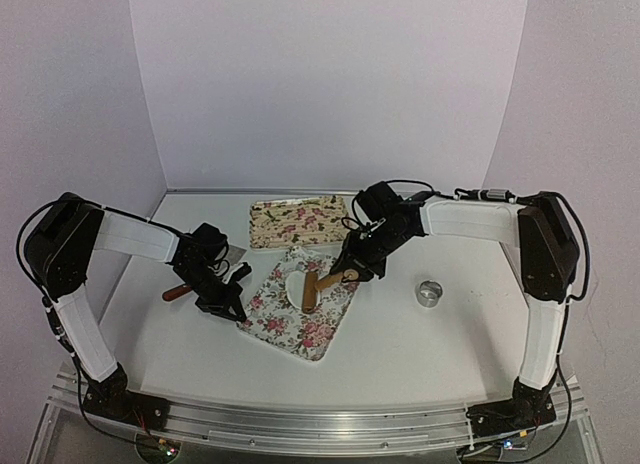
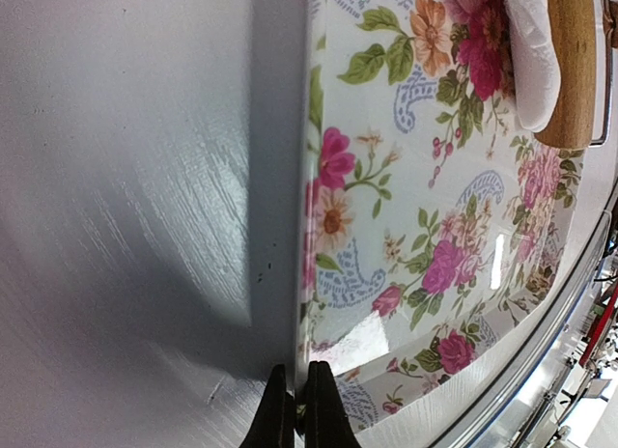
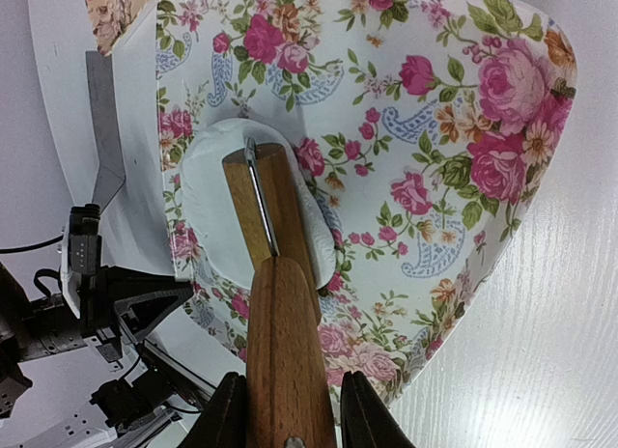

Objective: Roll out the dumpling wrappers from the dough

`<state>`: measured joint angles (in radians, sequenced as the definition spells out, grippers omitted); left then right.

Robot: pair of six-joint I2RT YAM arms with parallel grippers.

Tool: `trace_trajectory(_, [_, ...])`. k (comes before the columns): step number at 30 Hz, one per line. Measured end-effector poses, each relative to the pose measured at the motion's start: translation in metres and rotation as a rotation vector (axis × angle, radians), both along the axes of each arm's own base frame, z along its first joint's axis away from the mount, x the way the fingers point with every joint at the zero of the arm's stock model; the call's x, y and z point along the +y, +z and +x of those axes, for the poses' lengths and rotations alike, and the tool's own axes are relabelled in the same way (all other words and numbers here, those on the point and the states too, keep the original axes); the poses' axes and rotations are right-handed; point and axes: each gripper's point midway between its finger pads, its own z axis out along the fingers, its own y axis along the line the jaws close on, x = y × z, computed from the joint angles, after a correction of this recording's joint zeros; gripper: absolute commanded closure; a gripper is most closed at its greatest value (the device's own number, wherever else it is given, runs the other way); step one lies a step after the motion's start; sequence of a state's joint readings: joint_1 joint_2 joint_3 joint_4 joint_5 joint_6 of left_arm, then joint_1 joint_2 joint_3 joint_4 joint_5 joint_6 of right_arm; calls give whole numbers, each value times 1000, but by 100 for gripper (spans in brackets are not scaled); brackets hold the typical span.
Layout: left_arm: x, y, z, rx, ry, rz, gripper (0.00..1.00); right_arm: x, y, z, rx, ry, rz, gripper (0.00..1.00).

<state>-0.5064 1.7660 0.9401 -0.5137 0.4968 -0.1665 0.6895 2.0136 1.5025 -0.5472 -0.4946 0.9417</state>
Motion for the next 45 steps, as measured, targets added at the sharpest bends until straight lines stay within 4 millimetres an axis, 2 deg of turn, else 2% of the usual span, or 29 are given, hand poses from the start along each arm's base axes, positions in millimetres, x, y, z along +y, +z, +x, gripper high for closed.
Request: trace_trajectory(45, [2,1,6,-14,11,-5,100,-15,-7,0,15,-19,40,100])
